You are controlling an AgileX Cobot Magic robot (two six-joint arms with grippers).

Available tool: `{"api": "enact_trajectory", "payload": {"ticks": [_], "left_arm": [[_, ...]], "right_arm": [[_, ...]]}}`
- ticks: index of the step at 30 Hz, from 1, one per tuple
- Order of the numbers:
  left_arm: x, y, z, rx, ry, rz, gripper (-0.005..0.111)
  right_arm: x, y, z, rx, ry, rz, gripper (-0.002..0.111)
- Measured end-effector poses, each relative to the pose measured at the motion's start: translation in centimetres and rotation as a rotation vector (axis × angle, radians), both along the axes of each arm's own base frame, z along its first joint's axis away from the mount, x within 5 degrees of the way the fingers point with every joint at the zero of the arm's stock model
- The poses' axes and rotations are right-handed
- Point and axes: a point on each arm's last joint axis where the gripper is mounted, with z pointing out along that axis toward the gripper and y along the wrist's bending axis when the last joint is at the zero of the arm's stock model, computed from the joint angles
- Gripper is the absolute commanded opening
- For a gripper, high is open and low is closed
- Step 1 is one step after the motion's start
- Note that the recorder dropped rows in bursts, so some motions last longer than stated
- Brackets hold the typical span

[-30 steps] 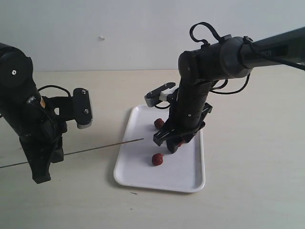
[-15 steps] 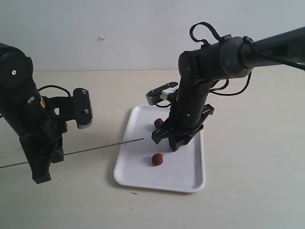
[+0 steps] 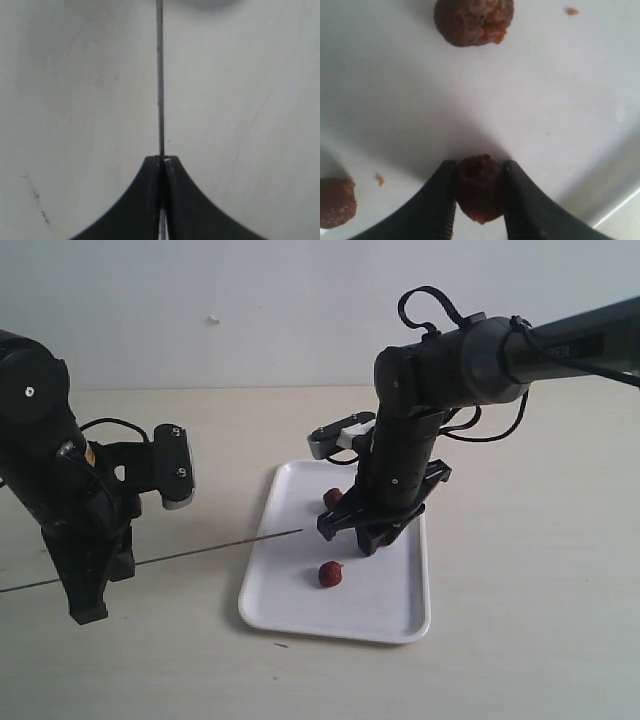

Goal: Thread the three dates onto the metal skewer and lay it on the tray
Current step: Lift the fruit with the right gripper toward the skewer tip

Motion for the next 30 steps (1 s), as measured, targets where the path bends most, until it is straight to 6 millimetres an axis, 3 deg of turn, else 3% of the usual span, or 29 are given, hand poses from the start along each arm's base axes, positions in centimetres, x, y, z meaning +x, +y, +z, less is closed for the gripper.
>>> {"api": "enact_trajectory", "payload": {"ticks": [3, 8, 14, 24, 30], "left_arm": [[0.0, 0.0, 0.0, -0.005, -0.004, 0.001, 0.0], [0.0, -0.1, 0.0, -0.023, -0.003, 0.043, 0.0], [-0.1, -0.4, 0.0, -0.071, 0.023, 0.201, 0.0], [-0.3, -3.0, 0.6, -0.406, 0.146, 0.494, 0.0], [0.6, -3.5, 0.1, -0.471, 0.12, 0.592, 0.0]], "right_arm": [[0.0, 0.0, 0.4, 0.005, -0.011, -0.004, 0.03], [0.7, 0.0, 2.8, 0.059, -0.122, -0.079, 0.03], [2.3, -2.1, 5.6, 0.138, -0.266, -0.248, 0.03], [3.7, -1.4, 7.0, 0.403, -0.363, -0.479, 0.03], [4.1, -1.1, 7.3, 0.477, -0.378, -0.546, 0.03]]}}
